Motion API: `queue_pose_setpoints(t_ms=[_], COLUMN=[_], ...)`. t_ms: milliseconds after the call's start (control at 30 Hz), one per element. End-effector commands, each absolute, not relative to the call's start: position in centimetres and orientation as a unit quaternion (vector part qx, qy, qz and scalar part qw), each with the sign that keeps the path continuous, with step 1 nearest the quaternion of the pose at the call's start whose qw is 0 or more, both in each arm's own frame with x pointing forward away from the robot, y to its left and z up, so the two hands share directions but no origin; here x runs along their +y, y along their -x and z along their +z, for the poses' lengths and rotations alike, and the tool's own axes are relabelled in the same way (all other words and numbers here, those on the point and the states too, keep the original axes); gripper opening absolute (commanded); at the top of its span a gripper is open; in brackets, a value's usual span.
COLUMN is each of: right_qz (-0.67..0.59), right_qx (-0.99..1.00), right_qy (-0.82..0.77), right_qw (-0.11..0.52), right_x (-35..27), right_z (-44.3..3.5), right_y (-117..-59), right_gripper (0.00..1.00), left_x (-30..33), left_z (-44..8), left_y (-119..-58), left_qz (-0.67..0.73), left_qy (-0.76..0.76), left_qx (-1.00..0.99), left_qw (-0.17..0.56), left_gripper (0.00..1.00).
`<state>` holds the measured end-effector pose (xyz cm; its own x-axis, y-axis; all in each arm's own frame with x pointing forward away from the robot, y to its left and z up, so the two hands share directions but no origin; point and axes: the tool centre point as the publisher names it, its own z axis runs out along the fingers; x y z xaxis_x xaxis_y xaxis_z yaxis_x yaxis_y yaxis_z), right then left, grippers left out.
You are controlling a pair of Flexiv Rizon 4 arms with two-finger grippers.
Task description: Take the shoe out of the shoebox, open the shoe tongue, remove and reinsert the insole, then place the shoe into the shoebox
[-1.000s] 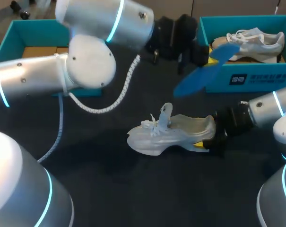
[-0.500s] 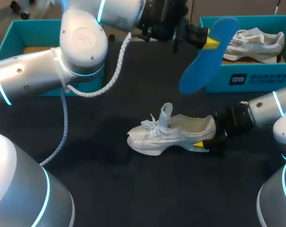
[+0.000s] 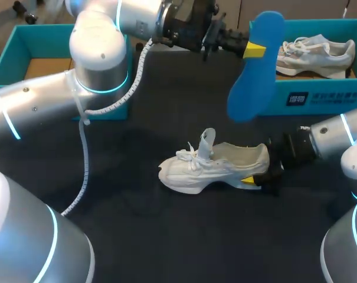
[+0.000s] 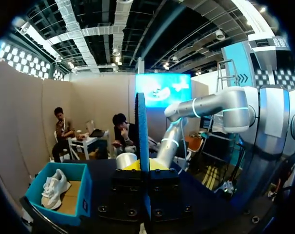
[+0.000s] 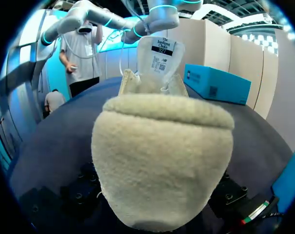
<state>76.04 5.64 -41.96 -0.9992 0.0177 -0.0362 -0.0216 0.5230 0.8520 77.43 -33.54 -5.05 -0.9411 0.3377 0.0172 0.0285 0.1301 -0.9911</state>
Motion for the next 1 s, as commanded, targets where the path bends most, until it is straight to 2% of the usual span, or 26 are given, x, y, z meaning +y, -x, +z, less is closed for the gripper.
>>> queue_pose_setpoints(t_ms=[33,600,733,1000], right_qz=[0.487,0.487,0.487,0.487], right_qx=[0.873,0.873,0.873,0.873], right_qy=[0.001,0.001,0.001,0.001], right_qw=[0.02,0.02,0.02,0.02], right_x=[6.0,6.0,6.0,6.0], right_z=[-42.4,-42.4,-42.4,-42.4], right_y=[-75.8,-75.8,-75.8,-75.8], right_gripper=[0.0,0.0,0.0,0.0], left_x=[-33.7,-33.7,-32.9,-32.1], left_z=[-5.1,-5.1,-4.4,-1.2], left_y=[-77.5,-77.5,-76.4,-74.6], left_qz=[0.647,0.647,0.638,0.652], left_qy=[0.124,0.124,0.028,-0.056], left_qx=[-0.743,-0.743,-0.758,-0.742], left_qw=[0.12,0.12,0.136,0.148], left_gripper=[0.0,0.0,0.0,0.0])
